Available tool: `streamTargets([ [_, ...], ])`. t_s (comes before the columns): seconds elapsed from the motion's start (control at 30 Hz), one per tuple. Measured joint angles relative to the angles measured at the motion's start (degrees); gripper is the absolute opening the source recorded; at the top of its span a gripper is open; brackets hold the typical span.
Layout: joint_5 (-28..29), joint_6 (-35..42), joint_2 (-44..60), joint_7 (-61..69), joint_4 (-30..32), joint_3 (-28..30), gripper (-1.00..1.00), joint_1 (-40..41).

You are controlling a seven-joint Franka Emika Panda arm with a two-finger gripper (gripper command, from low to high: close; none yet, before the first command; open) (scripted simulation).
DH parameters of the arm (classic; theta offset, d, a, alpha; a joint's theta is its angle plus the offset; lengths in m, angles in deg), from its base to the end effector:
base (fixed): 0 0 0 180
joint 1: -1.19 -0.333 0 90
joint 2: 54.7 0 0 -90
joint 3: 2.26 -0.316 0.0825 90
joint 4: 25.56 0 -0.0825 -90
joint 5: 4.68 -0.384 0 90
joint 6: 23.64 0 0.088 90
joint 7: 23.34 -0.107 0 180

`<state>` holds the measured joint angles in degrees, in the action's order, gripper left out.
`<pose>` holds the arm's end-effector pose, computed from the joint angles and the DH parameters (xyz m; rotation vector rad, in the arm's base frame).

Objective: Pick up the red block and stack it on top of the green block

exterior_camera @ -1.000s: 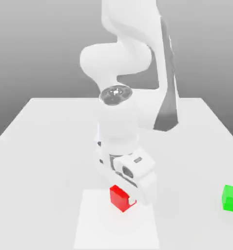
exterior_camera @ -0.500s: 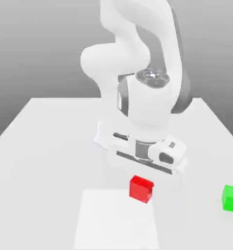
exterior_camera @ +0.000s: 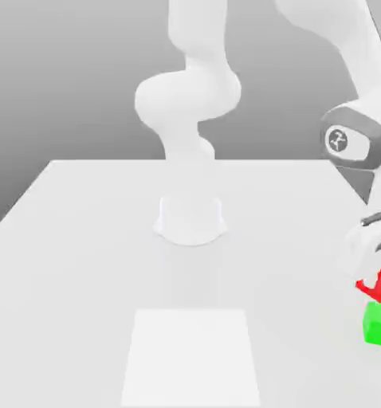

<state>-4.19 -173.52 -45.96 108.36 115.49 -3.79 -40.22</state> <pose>0.3527 0.3288 0.2356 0.1357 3.1373 0.0016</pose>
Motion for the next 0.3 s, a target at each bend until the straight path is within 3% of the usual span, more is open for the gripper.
streamTargets([
  [0.17, 0.4, -6.2, 6.6, 0.2, -0.5, 0.0, -1.00, -0.3],
  [0.2, 0.6, -7.2, 7.7, 0.1, -0.5, 0.0, 1.00, -0.4],
  [0.3, 0.6, -7.2, 7.7, 0.1, -0.5, 0.0, 1.00, -0.4],
])
